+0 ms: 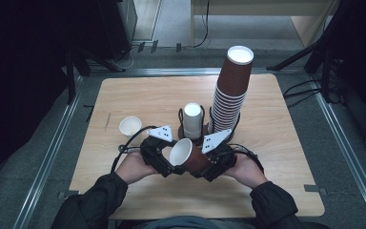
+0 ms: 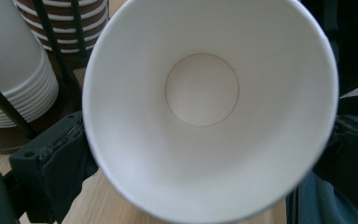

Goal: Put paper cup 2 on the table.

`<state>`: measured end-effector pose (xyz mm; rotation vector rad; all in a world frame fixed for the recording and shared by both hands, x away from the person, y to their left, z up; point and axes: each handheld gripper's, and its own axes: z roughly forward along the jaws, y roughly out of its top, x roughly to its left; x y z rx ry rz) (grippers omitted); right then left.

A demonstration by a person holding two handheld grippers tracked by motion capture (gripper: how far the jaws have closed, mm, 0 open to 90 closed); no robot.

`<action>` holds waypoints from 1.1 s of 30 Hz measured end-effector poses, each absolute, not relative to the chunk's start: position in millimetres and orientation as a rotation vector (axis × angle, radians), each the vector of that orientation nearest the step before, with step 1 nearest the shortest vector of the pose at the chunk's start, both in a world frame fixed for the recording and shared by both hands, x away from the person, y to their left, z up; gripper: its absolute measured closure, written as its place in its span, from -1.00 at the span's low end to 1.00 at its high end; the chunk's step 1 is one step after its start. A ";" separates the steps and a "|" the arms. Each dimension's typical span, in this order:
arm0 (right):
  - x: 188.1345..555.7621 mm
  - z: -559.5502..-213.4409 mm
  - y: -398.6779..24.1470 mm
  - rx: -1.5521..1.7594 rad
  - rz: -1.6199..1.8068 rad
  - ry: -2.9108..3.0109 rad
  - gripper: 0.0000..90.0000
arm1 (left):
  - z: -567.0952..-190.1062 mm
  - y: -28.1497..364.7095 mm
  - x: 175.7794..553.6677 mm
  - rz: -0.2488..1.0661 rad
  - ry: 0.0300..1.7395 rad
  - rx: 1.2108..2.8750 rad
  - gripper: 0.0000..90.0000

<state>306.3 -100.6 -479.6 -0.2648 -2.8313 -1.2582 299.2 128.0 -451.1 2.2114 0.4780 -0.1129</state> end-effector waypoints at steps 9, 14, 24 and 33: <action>304.9 -481.1 -96.2 -0.262 -1.288 -2.825 -0.55 | -449.9 124.1 299.8 -0.100 0.517 2.171 -1.00; 304.8 -480.8 -95.3 -0.253 -1.304 -2.827 -0.54 | -447.4 125.7 298.3 -0.062 0.517 2.164 -0.87; 304.7 -479.0 -98.2 -0.270 -1.328 -2.820 -0.56 | -444.3 127.8 300.0 -0.084 0.536 2.156 -0.80; 306.0 -475.4 -107.7 -0.314 -1.290 -2.829 -0.63 | -441.8 135.1 302.7 -0.068 0.550 2.189 -0.79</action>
